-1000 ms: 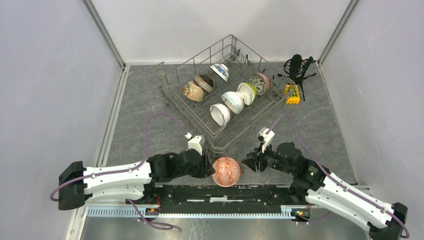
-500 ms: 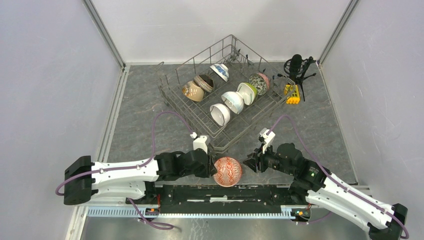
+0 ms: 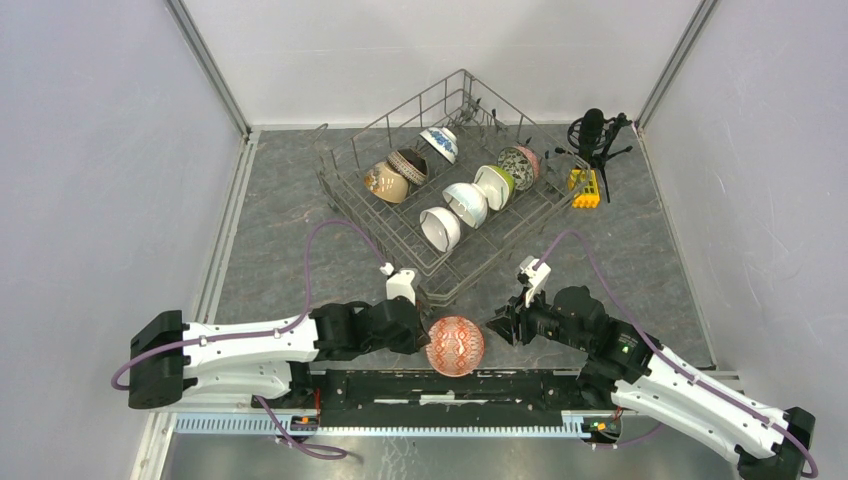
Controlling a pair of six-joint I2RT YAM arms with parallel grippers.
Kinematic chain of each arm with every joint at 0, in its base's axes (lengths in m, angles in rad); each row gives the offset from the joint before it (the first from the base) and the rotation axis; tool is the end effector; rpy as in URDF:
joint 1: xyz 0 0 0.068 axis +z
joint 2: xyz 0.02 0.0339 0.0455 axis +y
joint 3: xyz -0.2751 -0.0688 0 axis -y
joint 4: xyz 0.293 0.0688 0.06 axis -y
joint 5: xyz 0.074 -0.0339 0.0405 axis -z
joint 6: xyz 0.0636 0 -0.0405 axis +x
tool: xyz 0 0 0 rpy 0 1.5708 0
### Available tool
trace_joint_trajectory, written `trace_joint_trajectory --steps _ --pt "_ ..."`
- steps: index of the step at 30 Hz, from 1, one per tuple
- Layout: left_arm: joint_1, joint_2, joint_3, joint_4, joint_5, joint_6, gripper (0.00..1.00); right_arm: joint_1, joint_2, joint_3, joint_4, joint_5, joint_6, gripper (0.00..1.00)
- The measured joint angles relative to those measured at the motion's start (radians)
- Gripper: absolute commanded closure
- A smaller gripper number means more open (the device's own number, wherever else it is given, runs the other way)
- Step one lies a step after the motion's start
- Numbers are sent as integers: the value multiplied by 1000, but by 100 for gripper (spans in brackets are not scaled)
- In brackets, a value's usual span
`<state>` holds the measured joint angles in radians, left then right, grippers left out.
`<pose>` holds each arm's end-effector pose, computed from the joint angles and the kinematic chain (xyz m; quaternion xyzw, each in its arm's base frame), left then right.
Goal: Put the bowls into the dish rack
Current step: Pick up the bowl from the center of the board.
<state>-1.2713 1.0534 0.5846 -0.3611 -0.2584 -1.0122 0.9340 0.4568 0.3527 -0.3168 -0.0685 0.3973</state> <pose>0.0934 -0.2473 0.1738 0.0732 0.9227 -0.2765 0.2586 0.1132 0.1603 0.2079 -0.2403 0.8038 0.3582 0.4097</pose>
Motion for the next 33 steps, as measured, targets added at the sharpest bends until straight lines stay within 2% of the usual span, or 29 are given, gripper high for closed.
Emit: trace_joint_trajectory --steps 11,20,33 --pt "-1 -13 13 -19 -6 1 98 0 3 5 9 -47 8 55" --pt "-5 -61 28 -60 -29 2 98 23 78 5 39 -89 23 49" --pt "-5 -80 28 -65 -30 2 98 142 206 5 99 0 42 47"
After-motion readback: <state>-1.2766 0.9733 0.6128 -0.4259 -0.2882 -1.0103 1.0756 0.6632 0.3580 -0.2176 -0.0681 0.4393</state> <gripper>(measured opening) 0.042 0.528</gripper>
